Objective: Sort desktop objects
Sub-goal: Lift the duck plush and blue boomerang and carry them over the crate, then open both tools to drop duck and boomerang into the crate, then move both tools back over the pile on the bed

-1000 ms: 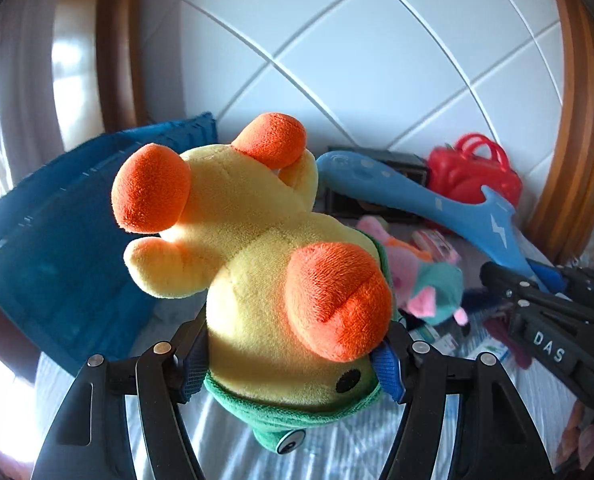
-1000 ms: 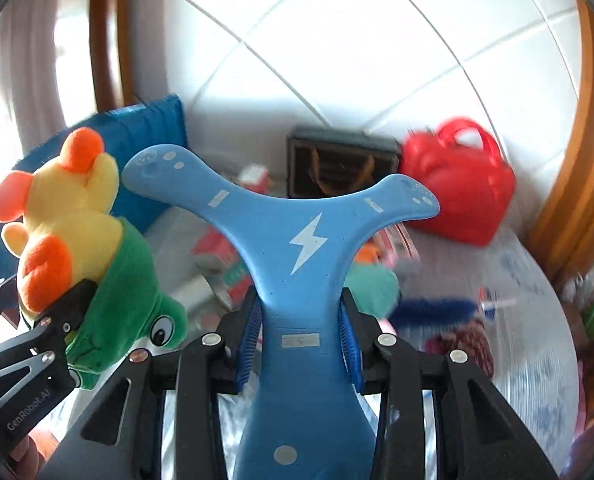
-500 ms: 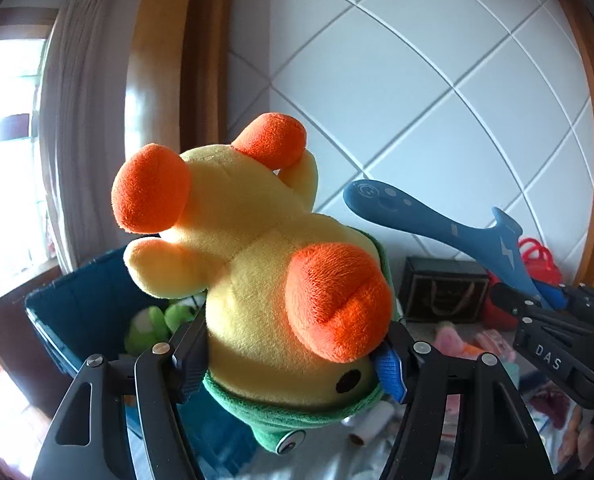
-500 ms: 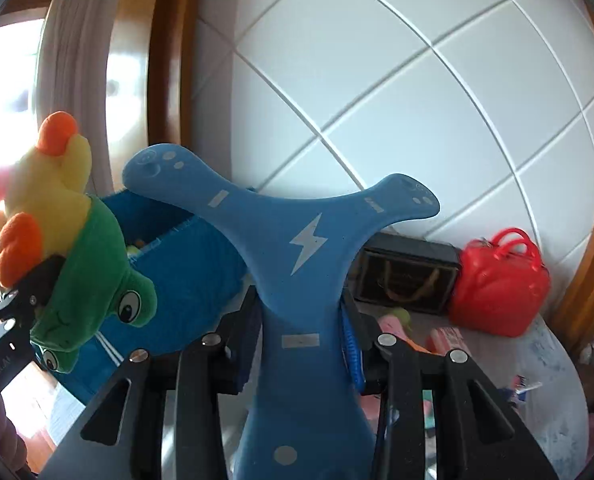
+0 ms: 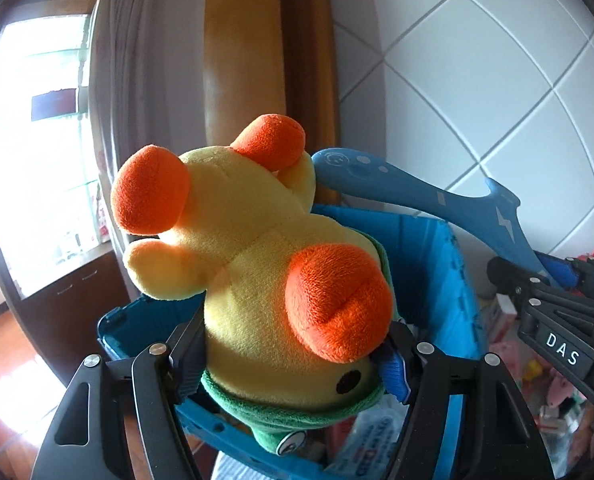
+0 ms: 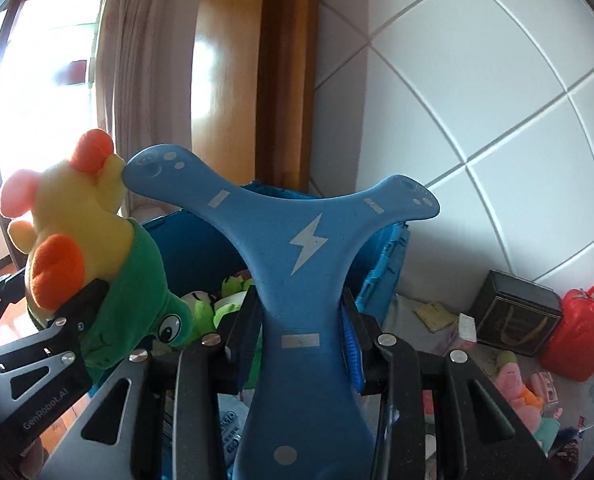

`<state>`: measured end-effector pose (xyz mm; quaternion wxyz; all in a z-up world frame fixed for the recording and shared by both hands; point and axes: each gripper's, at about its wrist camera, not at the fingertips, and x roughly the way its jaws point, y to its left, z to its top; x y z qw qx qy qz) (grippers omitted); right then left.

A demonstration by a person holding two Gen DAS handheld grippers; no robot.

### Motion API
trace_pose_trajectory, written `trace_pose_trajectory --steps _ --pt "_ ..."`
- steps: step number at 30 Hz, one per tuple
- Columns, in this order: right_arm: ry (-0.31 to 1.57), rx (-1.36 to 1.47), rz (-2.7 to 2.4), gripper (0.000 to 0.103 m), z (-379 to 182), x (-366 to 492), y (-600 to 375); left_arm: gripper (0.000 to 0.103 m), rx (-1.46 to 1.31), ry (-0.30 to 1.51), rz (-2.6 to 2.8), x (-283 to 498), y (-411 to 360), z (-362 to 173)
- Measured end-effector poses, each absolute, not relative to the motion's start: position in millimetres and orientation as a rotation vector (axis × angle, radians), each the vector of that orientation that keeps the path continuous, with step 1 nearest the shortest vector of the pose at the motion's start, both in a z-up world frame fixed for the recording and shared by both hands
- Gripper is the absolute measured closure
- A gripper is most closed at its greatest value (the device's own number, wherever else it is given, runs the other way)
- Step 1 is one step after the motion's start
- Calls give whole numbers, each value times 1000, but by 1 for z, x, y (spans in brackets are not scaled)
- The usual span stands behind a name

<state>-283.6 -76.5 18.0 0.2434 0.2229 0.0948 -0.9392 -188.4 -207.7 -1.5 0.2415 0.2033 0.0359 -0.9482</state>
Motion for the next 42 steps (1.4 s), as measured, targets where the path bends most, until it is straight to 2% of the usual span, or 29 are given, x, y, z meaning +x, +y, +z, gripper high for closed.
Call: trace_pose_trajectory --steps 10,15,17,18,19,20,24,28,42 --pt "340 676 -2508 67 -7 -294 -144 30 610 197 -2563 -194 -276 -9" --pt "332 698 -2522 65 -4 -300 -135 20 601 187 -2593 -201 -276 -5" --pt "327 705 -2530 51 -3 -302 -131 19 583 171 -2594 -202 -277 1" --pt "329 704 -2536 30 -2 -302 -129 18 571 164 -2597 -202 -278 3" --pt "331 701 -2541 14 -2 -302 -128 18 563 160 -2600 -201 -278 6" --pt "334 692 -2543 12 -1 -300 -126 18 559 157 -2601 -201 -278 8" --pt "349 680 -2542 11 3 -291 -124 18 569 167 -2594 -196 -278 3" --pt "359 679 -2556 0 3 -285 -121 18 585 178 -2591 -186 -274 -8" --pt "303 648 -2608 0 4 -246 -81 17 617 212 -2598 -154 -243 -25"
